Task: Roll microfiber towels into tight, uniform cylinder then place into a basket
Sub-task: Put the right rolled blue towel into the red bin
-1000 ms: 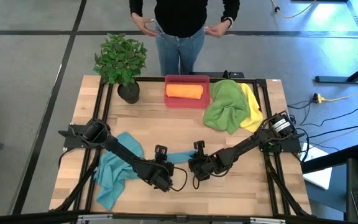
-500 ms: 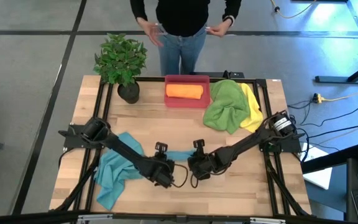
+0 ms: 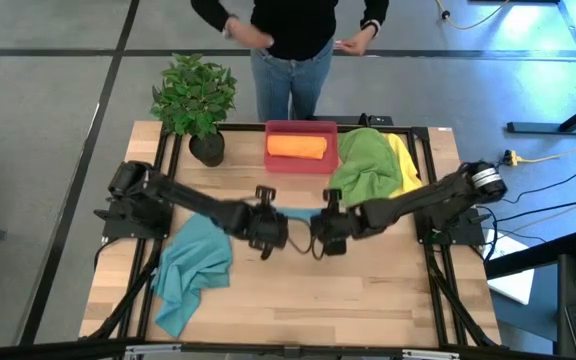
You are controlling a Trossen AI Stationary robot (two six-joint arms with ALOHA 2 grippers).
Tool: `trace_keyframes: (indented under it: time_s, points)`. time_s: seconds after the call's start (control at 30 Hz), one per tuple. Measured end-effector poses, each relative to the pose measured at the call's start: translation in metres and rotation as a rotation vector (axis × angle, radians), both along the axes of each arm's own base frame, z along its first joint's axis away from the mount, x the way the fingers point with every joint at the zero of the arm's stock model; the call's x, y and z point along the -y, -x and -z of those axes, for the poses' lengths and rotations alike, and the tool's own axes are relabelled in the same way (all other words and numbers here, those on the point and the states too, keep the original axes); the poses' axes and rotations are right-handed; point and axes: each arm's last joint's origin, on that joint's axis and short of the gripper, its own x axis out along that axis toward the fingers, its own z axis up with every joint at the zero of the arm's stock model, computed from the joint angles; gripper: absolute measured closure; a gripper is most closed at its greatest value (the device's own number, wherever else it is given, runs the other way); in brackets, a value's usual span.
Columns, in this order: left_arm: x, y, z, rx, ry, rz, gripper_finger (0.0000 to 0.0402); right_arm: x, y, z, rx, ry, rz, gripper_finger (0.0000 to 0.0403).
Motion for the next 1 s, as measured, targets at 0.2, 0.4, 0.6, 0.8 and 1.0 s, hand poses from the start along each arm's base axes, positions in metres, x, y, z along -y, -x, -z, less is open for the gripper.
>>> trace_keyframes:
  time_s: [0.2,0.4,0.6,0.8,1.0]
  points:
    - [-0.048,-0.004,-0.018,0.029,-0.036,-0.022,0.0397,0.046,0.003,-0.02,0.015,0.044,0.054,0.0381]
    - [-0.081,0.003,-0.042,0.078,-0.032,-0.037,0.0397,0.077,0.013,-0.044,0.065,0.073,0.087,0.0381]
    - [-0.098,0.012,-0.066,0.168,-0.017,-0.021,0.0398,0.099,0.024,-0.066,0.143,0.046,0.107,0.0381]
    - [-0.107,0.014,-0.076,0.216,0.001,0.003,0.0398,0.112,0.029,-0.071,0.165,0.006,0.107,0.0381]
    - [-0.112,0.015,-0.075,0.216,0.019,0.002,0.0398,0.116,0.029,-0.071,0.168,-0.004,0.107,0.0381]
